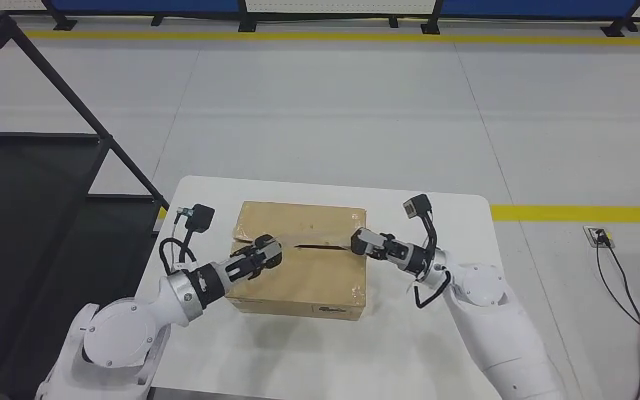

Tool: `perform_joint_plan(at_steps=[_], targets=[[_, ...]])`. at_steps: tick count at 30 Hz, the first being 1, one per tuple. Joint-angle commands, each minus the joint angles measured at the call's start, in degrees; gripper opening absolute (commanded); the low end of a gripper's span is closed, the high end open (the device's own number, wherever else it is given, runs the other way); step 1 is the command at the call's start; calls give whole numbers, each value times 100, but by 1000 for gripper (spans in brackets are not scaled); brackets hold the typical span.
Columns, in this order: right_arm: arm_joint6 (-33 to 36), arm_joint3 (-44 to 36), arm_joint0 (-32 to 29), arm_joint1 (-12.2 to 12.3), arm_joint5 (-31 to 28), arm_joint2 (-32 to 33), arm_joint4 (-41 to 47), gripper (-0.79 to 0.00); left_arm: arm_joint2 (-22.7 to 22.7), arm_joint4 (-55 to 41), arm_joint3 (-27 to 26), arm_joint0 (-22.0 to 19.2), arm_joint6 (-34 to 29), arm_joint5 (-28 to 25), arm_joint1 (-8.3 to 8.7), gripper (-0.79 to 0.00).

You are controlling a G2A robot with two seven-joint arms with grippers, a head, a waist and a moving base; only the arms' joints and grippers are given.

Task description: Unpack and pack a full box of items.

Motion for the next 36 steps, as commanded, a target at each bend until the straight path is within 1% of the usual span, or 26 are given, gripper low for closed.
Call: perform_joint_plan(at_steps=[1,3,7,14,19,25,32,36], targets=[[13,22,15,3,0,-14,30,0,0,0,0,0,0,0,0,-785],[1,42,36,3,-5,-41,41,0,34,-179,59,77,19,124,-9,-785],[-15,64,72,4,-7,-97,59,0,2,-639,40,36,59,500,-19,-785],[-39,87,103,11,-46,-159,103,0,-44,-1446,105,-138,-21,1374,-28,-785],[-22,155,172,9,-49,-224,156,0,-96,-1895,160,-330,-134,2104,-14,-785],[-12,246,258,1,-49,-316,185,0,-147,-2505,306,-538,-160,2820,-5,-785],[6,274,281,7,-145,-350,266,0,-190,-3127,485,-710,-61,3431,8,-785],[-30,261,240,13,-286,-332,378,0,-209,-3390,537,-787,79,3649,17,-785]])
